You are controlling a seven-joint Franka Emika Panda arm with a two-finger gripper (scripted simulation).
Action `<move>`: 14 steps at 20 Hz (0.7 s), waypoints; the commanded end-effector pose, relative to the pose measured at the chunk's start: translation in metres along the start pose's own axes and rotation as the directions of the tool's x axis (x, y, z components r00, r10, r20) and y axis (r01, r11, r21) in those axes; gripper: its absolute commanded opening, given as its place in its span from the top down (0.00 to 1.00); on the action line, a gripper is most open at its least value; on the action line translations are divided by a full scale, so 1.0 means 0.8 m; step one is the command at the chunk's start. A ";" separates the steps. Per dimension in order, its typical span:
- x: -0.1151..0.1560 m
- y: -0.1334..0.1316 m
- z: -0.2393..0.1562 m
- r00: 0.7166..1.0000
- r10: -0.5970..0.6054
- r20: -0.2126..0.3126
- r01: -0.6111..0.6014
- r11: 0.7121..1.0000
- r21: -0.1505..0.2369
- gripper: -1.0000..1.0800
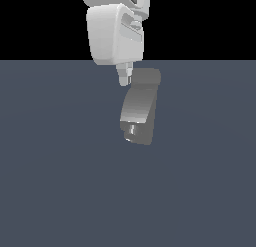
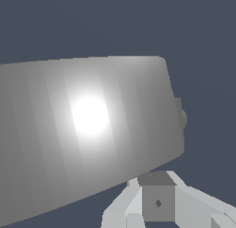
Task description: Turn on the faucet by rotating a designated handle.
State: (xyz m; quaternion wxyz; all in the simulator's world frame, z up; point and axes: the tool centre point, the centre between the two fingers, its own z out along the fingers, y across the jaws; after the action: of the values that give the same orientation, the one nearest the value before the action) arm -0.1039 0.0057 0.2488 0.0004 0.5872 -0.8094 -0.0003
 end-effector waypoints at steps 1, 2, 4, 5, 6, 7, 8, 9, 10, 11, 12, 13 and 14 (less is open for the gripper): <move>0.033 -0.005 0.000 1.000 0.030 0.001 -0.030 1.000 0.001 1.00; 0.039 -0.004 0.000 1.000 0.030 0.001 -0.030 1.000 0.001 1.00; 0.052 -0.003 0.000 1.000 0.030 0.001 -0.030 1.000 0.001 1.00; 0.059 -0.002 0.000 1.000 0.031 0.001 -0.031 1.000 0.001 1.00; 0.065 -0.002 0.000 1.000 0.031 0.001 -0.031 1.000 0.001 1.00; 0.072 -0.001 0.000 1.000 0.031 0.001 -0.031 1.000 0.001 1.00; 0.078 -0.001 0.000 1.000 0.031 0.001 -0.031 1.000 0.001 1.00; 0.078 -0.001 0.000 1.000 0.031 0.001 -0.031 1.000 0.001 1.00; 0.060 0.000 0.000 1.000 0.011 0.000 -0.011 1.000 0.003 1.00; 0.066 -0.004 0.000 1.000 0.011 0.000 -0.011 1.000 0.003 1.00; 0.071 -0.008 0.000 1.000 0.012 0.000 -0.012 1.000 0.002 1.00; 0.076 -0.012 0.000 1.000 0.013 0.000 -0.013 1.000 0.002 1.00; 0.081 -0.016 0.000 1.000 0.014 0.000 -0.014 1.000 0.002 1.00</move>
State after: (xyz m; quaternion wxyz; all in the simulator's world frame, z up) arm -0.1152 -0.0491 0.2489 0.0008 0.5854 -0.8108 -0.0002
